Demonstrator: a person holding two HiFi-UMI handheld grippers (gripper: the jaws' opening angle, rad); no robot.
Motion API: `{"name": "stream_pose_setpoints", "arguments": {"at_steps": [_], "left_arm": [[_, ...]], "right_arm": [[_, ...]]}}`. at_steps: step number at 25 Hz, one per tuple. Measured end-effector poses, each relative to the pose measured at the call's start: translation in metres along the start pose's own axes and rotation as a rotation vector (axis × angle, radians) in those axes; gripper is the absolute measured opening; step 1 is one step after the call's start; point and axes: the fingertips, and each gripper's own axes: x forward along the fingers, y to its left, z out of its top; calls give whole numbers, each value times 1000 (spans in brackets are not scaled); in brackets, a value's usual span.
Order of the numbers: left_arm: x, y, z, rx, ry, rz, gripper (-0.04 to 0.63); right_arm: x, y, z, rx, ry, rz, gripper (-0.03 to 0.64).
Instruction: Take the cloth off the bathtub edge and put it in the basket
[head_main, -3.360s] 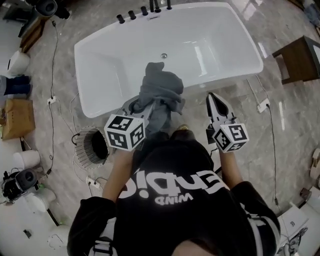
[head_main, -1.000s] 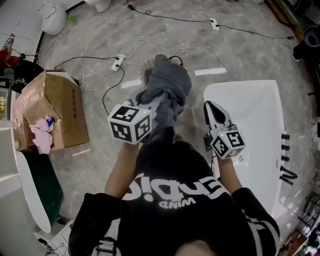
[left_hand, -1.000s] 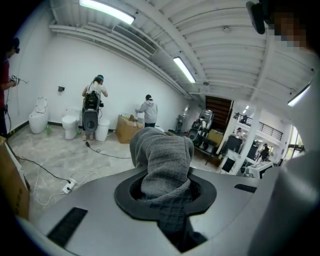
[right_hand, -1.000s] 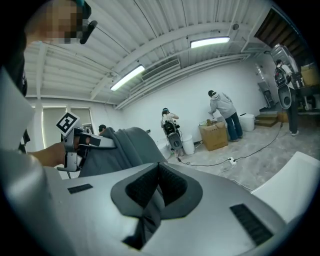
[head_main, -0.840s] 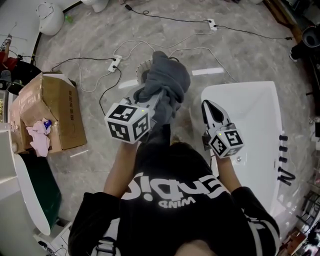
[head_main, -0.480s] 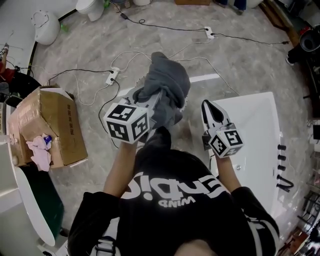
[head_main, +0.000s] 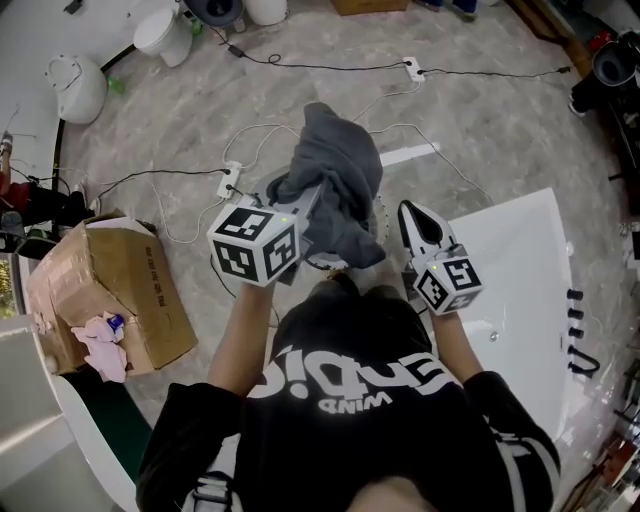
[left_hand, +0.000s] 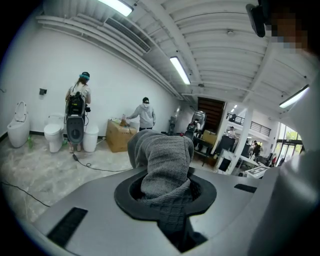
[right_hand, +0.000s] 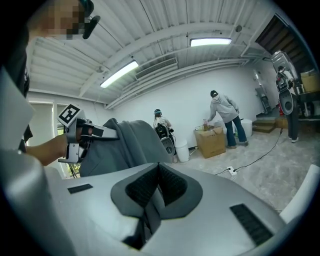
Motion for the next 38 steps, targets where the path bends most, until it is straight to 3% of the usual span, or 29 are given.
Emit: {"name": "stream_pose_setpoints", "arguments": {"at_steps": [14, 21, 27, 38], "left_arm": [[42, 29, -11, -48, 57, 17, 78], [68, 44, -49, -73, 126, 24, 78], [94, 61, -122, -161, 228, 18, 80], [176, 118, -300, -252, 336, 20, 80]], "right_arm": [[51, -37, 4, 23, 56, 14, 12], [69, -59, -26, 52, 128, 9, 12], [79, -70, -70, 65, 202, 21, 12], [128, -95, -206, 110, 310, 47, 12]]}}
